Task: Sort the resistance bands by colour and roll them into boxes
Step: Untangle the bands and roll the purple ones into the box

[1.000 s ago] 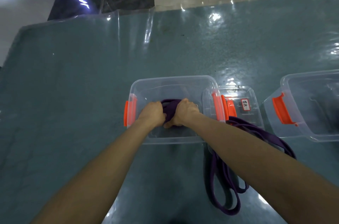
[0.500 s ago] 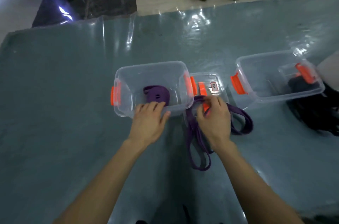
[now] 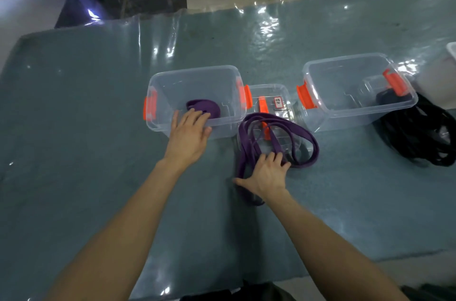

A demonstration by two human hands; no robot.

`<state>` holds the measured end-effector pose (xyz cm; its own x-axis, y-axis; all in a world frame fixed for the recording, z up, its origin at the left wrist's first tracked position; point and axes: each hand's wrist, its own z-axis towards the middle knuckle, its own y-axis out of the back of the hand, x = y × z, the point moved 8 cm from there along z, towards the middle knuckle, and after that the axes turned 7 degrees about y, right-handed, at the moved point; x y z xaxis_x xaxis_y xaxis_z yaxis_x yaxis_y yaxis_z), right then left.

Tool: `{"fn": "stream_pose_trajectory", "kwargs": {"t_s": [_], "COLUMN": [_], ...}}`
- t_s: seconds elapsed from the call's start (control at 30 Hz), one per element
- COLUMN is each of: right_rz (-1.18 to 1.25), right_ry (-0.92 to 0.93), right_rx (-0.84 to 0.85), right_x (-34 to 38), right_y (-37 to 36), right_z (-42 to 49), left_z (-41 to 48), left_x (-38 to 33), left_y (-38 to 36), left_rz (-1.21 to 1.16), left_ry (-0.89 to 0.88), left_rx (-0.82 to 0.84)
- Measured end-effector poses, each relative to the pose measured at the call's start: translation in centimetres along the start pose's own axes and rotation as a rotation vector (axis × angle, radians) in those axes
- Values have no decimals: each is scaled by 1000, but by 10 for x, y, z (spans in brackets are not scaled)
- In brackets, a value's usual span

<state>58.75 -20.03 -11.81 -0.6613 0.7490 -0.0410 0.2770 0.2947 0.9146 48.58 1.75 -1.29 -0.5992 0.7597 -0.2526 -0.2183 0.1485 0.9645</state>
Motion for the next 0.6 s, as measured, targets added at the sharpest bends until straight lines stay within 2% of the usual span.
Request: {"fn": "stream_pose_trajectory", "kwargs": {"t_s": [0.07, 0.17, 0.27, 0.37, 0.43, 0.6], "right_rz": [-24, -48, 36, 218, 313, 334], "right_ry": [1, 6, 21, 71, 195, 499], "right_rx": [47, -66, -129, -180, -190, 63], "right_x": [7, 4, -11, -25, -21, 11], "right_y": [-6, 4, 26, 60, 92, 170], "right_z": [0, -1, -14, -41, -65, -138], "left_z": [-16, -47, -75, -101, -118, -139], "left_x": [-6, -13, -9, -4, -3, -20], "left_y": [15, 31, 32, 28, 23, 50], "left_rz": [-44, -111, -168, -298, -412, -528], "left_ry": [-21, -76, -96, -57, -21, -37], "left_rx": [-61, -149, -144, -45, 79, 257]}}
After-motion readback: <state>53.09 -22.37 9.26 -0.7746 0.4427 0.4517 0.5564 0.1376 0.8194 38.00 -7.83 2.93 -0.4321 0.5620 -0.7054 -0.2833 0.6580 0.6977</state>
